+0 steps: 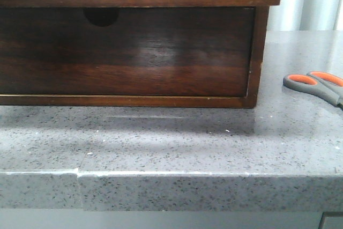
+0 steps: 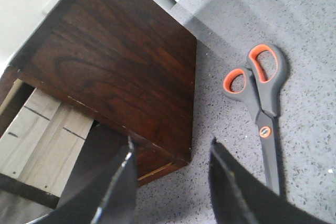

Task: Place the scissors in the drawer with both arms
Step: 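Pull the drawer open toward the robot with the left gripper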

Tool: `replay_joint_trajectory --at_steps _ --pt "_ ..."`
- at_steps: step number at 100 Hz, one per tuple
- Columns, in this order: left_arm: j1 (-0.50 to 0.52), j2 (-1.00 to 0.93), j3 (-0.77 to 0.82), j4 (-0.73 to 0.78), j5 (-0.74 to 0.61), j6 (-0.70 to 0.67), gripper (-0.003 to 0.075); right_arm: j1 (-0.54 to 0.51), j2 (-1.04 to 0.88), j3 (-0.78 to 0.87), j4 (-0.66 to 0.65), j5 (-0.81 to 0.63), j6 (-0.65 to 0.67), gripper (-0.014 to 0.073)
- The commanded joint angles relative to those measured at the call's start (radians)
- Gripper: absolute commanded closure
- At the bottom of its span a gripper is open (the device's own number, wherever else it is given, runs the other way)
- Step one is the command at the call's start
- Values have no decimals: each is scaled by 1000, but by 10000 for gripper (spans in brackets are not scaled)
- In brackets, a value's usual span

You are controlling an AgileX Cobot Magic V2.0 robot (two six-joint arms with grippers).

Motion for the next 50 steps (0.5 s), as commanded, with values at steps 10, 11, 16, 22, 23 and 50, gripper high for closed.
replay_joint_trajectory --at_steps 10,11,16,22,23,50 --pt "-8 -36 -53 -69 92 53 423 -4 16 -28 1 -52 -5 314" --pt "-8 -36 -53 -69 92 53 407 -4 16 -28 1 -52 -5 314" --pt "-8 -36 -53 -68 89 60 310 -4 16 -28 1 -50 -5 314" --pt "-8 -36 -53 -58 75 60 224 -4 16 -28 1 -46 -5 314" --pt "-8 -36 -53 -55 71 60 218 -4 16 -28 1 -44 -5 314" --pt "-6 -69 -53 22 -61 44 193 6 16 -28 1 -42 -5 314"
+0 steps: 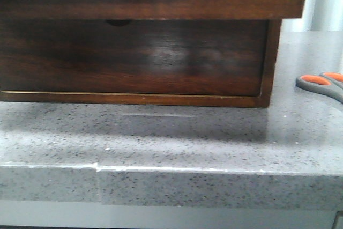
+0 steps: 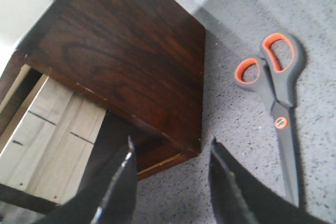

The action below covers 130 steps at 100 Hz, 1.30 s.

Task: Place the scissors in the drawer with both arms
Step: 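Pull the drawer open toward the robot with the left gripper, then reach the right gripper down and grasp the grey-orange scissors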

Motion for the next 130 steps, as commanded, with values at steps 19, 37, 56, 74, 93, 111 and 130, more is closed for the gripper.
replay_joint_trajectory --at_steps 19,37,56,74,93,111,130 --pt "-5 -23 -43 23 -12 -33 194 6 16 -28 1 -62 -5 314" --pt "-5 -25 -43 126 -70 -47 211 6 16 -28 1 -82 -5 314" --pt "-5 -61 -43 308 -97 -30 483 6 16 -28 1 -89 -5 314" --pt "-5 -167 -62 310 -102 127 740 6 16 -57 -17 -99 -5 314" --pt "-5 -263 -136 369 -67 299 740 6 77 -177 -180 -39 -5 315" --pt "-5 -275 -242 565 88 377 740 6 311 -416 -461 245 -5 315" --pt "-5 -275 -282 646 139 377 740 8 620 -668 -638 560 -5 311"
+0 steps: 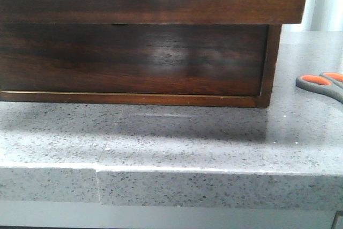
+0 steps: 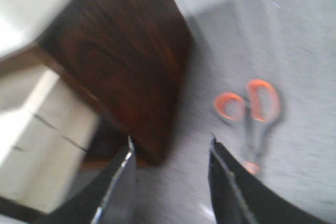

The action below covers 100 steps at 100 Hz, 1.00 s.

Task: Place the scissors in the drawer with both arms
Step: 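Reach the right gripper down and grasp the grey-orange scissors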

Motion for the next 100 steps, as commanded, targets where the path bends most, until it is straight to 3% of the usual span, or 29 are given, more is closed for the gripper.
replay_joint_trajectory --at_steps 1,25,56,100 --pt "-5 11 -40 -14 -22 8 740 2 132 -126 -79 85 -5 309" --pt "-5 11 -40 -108 -23 8 740 2 377 -229 -81 103 -34 145" --pt "-5 11 -40 -120 -23 8 740 2 572 -229 -77 82 -34 146" --pt "-5 11 -40 -120 -23 8 740 4 680 -229 -72 37 -34 147"
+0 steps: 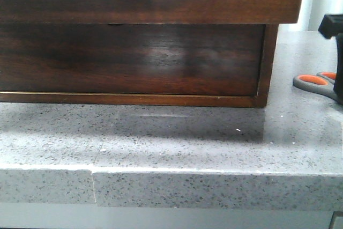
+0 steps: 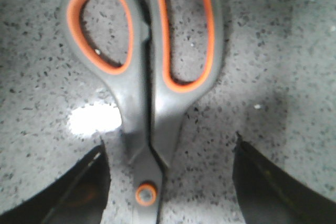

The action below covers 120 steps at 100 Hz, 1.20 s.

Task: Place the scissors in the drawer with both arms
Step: 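Reach the right gripper down and grasp the grey-orange scissors, then carry the scissors over the open drawer and release them inside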

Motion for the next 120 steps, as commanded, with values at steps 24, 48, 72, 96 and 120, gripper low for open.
replay_joint_trajectory --at_steps 24,48,72,96,120 --pt "-5 11 -32 -56 -50 0 740 1 40 -34 -1 -37 -9 169" --pt "-5 11 -32 -56 -44 0 740 1 41 -34 -1 -56 -7 434" --pt "-5 11 -32 -56 -16 0 740 1 41 -32 -11 -53 -7 658" --pt "-5 11 -32 -56 -16 0 740 1 -93 -37 -13 -68 -7 659" --pt "-5 11 -32 -41 -19 0 740 1 -286 -215 -13 -56 -23 659"
